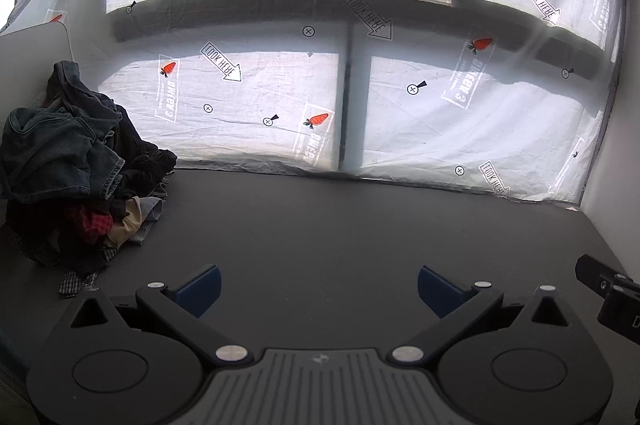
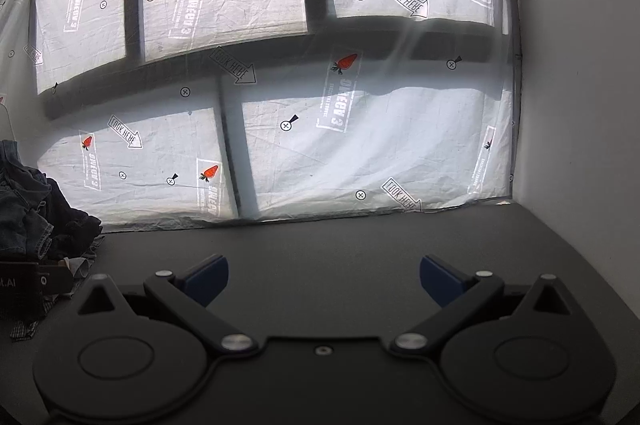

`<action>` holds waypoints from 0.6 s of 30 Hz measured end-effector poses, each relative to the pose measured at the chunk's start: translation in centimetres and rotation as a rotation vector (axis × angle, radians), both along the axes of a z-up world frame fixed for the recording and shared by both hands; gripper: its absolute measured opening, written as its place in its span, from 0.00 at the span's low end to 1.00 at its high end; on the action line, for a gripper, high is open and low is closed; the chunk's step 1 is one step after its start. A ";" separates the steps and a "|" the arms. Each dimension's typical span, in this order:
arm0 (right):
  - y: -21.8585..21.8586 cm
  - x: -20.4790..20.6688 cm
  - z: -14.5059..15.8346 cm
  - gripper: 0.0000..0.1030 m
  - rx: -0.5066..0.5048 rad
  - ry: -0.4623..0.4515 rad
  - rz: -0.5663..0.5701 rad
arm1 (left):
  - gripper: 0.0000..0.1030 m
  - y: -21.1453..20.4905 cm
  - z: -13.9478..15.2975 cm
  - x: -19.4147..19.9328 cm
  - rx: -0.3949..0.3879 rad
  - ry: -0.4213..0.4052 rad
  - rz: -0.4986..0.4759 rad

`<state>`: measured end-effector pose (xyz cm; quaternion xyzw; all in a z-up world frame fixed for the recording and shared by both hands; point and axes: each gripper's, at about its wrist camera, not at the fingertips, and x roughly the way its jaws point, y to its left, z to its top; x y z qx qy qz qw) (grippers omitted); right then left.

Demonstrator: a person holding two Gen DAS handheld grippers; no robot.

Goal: Fold clothes
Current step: 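Reach both tools toward the blue jeans in the clothes heap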

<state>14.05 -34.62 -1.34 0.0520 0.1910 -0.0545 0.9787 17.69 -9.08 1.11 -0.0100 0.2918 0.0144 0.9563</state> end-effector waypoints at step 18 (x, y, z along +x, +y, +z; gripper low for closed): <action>13.3 17.9 -4.8 0.95 -0.037 0.149 0.218 | 1.00 17.4 -3.9 10.0 -0.031 0.124 0.299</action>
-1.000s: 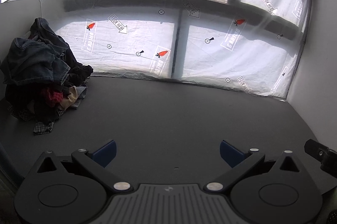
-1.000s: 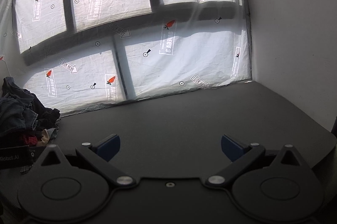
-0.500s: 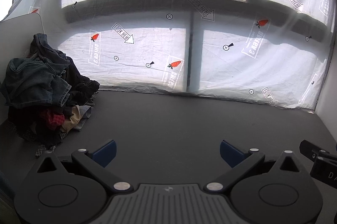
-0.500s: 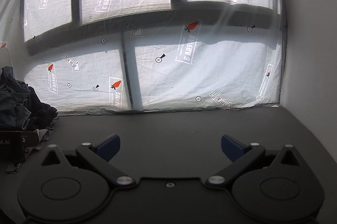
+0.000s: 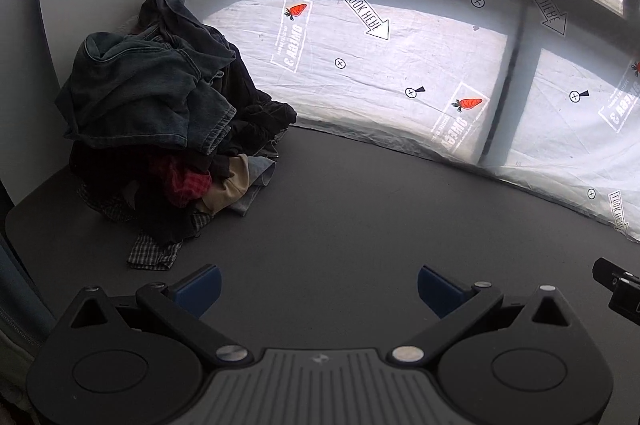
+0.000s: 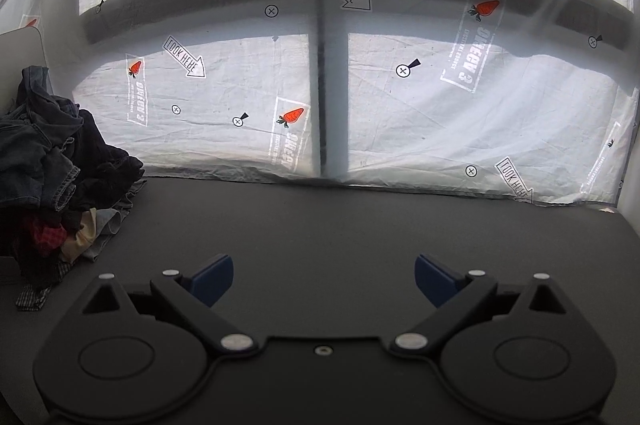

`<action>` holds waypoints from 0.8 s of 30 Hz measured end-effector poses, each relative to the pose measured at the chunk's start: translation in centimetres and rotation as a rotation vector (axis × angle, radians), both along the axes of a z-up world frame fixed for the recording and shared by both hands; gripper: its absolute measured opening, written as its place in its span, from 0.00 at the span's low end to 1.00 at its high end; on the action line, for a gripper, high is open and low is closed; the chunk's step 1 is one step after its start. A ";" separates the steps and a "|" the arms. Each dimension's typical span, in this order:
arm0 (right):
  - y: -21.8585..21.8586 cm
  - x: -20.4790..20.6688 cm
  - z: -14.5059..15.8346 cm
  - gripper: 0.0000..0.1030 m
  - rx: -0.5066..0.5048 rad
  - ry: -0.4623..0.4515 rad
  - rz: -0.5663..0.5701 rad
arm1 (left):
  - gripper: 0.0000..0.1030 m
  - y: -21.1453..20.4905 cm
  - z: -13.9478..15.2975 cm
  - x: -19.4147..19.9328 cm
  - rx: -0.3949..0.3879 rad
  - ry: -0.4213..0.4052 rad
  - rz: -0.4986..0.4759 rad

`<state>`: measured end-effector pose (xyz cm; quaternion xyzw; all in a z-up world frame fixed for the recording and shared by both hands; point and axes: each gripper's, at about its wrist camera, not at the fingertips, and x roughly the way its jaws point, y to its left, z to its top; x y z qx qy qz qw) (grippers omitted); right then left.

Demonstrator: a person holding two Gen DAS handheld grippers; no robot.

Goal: Fold clothes
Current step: 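Reach both tools toward the blue jeans in the clothes heap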

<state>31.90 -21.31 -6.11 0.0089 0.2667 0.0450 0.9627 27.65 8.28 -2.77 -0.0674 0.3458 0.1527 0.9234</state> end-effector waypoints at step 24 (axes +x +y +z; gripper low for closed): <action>39.5 25.3 -5.2 0.54 0.234 0.264 0.424 | 0.77 34.0 -0.3 16.9 0.173 -0.059 0.301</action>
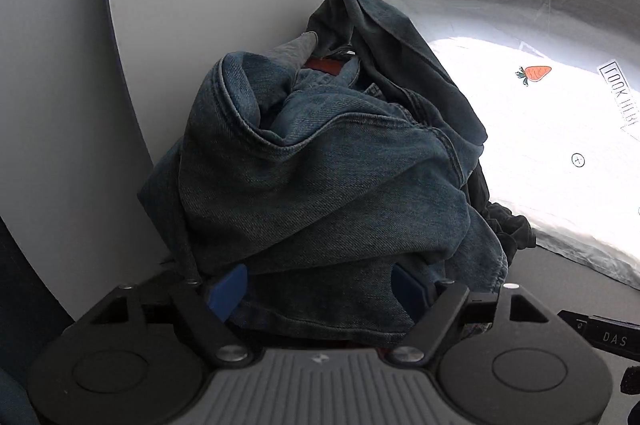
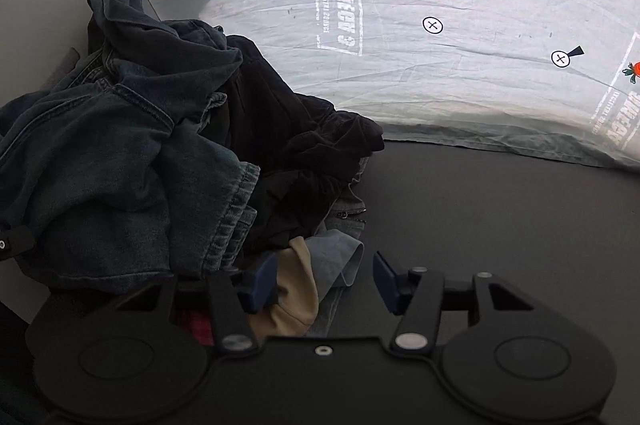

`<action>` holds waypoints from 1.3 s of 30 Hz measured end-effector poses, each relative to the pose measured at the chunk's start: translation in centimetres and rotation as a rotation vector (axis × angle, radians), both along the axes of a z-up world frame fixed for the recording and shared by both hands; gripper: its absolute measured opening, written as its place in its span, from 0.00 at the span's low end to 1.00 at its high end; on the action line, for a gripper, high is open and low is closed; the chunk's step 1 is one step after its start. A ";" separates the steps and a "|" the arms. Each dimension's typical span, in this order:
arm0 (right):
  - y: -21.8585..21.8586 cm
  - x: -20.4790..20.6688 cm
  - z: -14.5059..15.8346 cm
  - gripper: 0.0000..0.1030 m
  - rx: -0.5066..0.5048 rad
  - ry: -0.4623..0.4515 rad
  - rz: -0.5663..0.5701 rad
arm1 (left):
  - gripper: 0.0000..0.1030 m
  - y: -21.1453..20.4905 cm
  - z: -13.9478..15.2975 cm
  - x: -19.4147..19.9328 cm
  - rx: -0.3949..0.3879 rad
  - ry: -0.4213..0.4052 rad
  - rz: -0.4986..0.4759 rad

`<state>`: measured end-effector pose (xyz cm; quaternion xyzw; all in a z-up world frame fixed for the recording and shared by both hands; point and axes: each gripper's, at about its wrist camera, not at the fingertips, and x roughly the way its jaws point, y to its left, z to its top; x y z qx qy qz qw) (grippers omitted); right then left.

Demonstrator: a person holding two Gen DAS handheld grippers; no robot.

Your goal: Fold clothes

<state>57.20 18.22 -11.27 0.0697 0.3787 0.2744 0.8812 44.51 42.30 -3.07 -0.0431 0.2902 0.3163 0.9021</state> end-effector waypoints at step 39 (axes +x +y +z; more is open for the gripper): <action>-37.1 -13.5 12.8 0.05 -0.180 -0.607 -0.825 | 0.34 -27.0 0.8 -3.2 -0.068 -0.028 -0.399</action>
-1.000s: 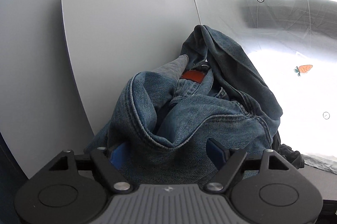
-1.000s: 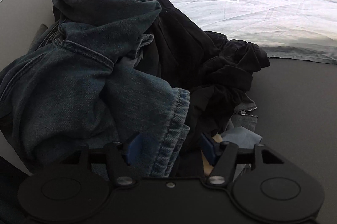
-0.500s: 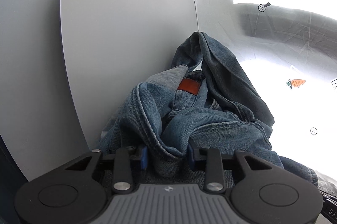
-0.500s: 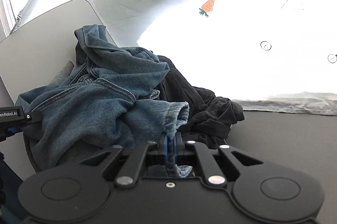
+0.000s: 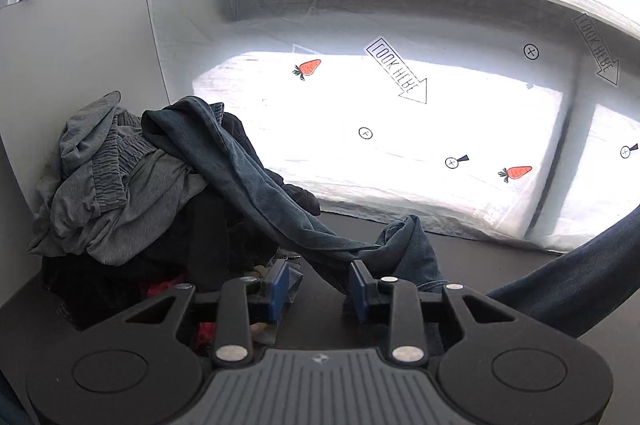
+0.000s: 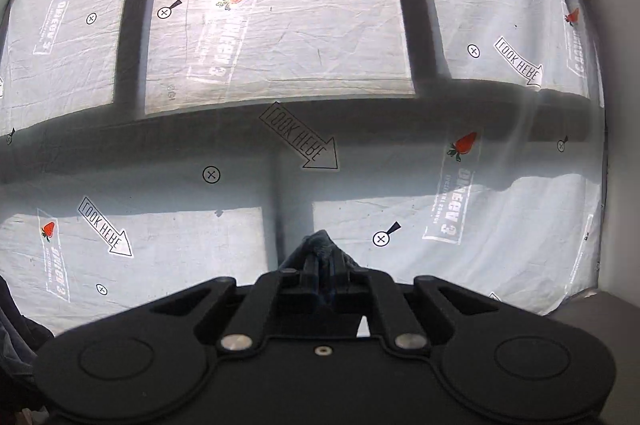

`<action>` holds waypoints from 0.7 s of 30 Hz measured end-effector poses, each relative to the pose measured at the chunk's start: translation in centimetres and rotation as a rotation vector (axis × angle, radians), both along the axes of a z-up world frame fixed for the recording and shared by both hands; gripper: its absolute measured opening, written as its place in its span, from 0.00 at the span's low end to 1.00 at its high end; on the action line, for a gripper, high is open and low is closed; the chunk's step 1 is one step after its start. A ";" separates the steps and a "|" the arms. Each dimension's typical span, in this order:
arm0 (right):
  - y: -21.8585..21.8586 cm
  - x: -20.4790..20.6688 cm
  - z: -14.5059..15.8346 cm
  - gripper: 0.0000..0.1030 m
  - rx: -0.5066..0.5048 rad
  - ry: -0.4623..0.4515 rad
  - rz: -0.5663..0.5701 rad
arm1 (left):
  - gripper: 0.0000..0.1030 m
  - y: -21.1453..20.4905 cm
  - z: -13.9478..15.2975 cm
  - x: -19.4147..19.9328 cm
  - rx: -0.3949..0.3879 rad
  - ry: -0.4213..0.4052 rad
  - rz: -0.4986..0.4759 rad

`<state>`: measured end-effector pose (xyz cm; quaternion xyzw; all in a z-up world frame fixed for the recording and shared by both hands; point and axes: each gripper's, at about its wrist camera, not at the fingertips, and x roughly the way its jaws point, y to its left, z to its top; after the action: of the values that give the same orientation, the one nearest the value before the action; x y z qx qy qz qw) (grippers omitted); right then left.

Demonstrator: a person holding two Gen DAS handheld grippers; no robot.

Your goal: Fold clothes

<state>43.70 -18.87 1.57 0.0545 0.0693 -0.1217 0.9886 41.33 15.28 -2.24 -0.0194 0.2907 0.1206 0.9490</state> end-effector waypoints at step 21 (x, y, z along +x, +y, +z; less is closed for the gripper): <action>-24.1 -7.2 -16.7 0.43 0.127 0.693 -0.089 | 0.54 -25.5 -11.9 -4.4 0.218 0.347 -0.354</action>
<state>36.45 -42.93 -15.16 0.0742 0.4058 -0.1713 0.8947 36.96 -10.19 -14.09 0.1550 0.4330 -0.0148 0.8878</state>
